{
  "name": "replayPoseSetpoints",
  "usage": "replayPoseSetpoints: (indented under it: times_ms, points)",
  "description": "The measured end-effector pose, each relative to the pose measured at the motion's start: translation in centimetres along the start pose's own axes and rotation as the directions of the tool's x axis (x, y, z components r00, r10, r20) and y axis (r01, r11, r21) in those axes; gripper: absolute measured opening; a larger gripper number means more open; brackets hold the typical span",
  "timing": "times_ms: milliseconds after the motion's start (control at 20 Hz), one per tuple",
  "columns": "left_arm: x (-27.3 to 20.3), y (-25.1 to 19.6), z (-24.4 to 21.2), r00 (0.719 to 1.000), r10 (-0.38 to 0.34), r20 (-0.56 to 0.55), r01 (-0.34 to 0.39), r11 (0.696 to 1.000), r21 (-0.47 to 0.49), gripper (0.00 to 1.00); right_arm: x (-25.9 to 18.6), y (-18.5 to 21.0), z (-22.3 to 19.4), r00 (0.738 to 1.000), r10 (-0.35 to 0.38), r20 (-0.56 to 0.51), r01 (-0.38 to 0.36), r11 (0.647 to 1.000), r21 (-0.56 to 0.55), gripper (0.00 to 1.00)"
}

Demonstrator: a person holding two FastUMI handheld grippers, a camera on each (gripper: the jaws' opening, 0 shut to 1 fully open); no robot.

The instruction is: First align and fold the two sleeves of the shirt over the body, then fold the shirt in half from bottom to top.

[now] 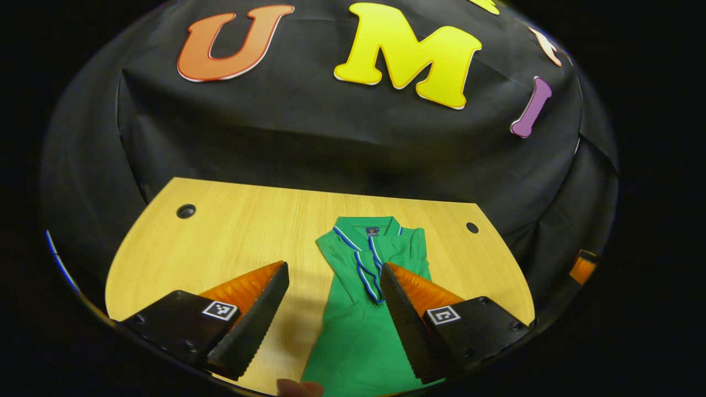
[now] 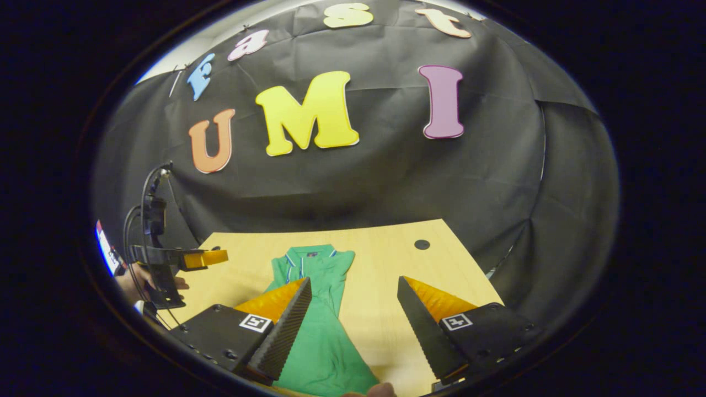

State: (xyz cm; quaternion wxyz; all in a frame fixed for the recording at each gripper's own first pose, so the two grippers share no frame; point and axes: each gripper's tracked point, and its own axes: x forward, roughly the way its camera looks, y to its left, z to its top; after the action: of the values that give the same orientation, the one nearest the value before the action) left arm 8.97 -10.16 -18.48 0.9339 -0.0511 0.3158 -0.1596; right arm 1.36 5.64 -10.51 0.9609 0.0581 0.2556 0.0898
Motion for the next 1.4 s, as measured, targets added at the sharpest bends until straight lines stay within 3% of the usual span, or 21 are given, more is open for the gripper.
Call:
replayPoseSetpoints:
  times_ms: [200, 350, 550, 600, 650, 800, 1000, 1100, 1250, 1400]
  points:
    - [-5.3, -0.6, -0.8, 0.998, -0.02, 0.062, 0.019, 1.0, 0.023, 1.0, -1.2, 0.1, -1.6, 0.999, 0.017, -0.027, -0.018, 0.999, -0.038, 0.92]
    - [-8.2, -0.7, -3.0, 0.997, -0.023, 0.073, 0.019, 0.999, 0.043, 1.0, -2.0, -0.7, -4.3, 0.995, 0.02, -0.094, -0.029, 0.996, -0.089, 0.96]
    - [-11.7, -0.1, -8.8, 0.999, -0.04, -0.006, 0.04, 0.999, 0.027, 1.0, -3.4, -1.7, -9.1, 0.977, 0.028, -0.21, -0.058, 0.988, -0.141, 0.92]
    - [-12.4, 0.3, -10.5, 0.998, -0.037, -0.04, 0.039, 0.999, 0.028, 1.0, -3.9, -1.9, -10.4, 0.971, 0.03, -0.238, -0.063, 0.989, -0.136, 0.96]
    - [-12.9, 0.7, -12.2, 0.996, -0.036, -0.083, 0.039, 0.999, 0.033, 1.0, -4.1, -2.2, -11.8, 0.962, 0.03, -0.271, -0.067, 0.99, -0.127, 0.92]
    - [-14.8, 1.8, -18.1, 0.975, -0.024, -0.219, 0.033, 0.999, 0.034, 1.0, -4.4, -3.5, -16.0, 0.926, 0.018, -0.378, -0.069, 0.99, -0.123, 0.96]
    - [-17.2, 2.2, -25.8, 0.919, -0.056, -0.39, 0.065, 0.998, 0.008, 1.0, -5.1, -3.9, -21.1, 0.878, 0.021, -0.477, -0.105, 0.983, -0.15, 0.92]
    - [-17.4, 2.4, -29.0, 0.888, -0.068, -0.455, 0.065, 0.998, -0.022, 1.0, -5.4, -3.7, -23.9, 0.843, 0.032, -0.537, -0.134, 0.979, -0.152, 0.96]
    - [-16.7, 1.8, -29.3, 0.85, -0.076, -0.521, 0.066, 0.997, -0.038, 1.0, -5.4, -4.1, -27.1, 0.792, 0.036, -0.609, -0.161, 0.975, -0.153, 0.94]
    - [-16.8, 0.4, -28.0, 0.838, -0.074, -0.541, 0.068, 0.997, -0.03, 1.0, -4.5, -4.1, -28.8, 0.76, 0.032, -0.649, -0.172, 0.973, -0.153, 0.96]
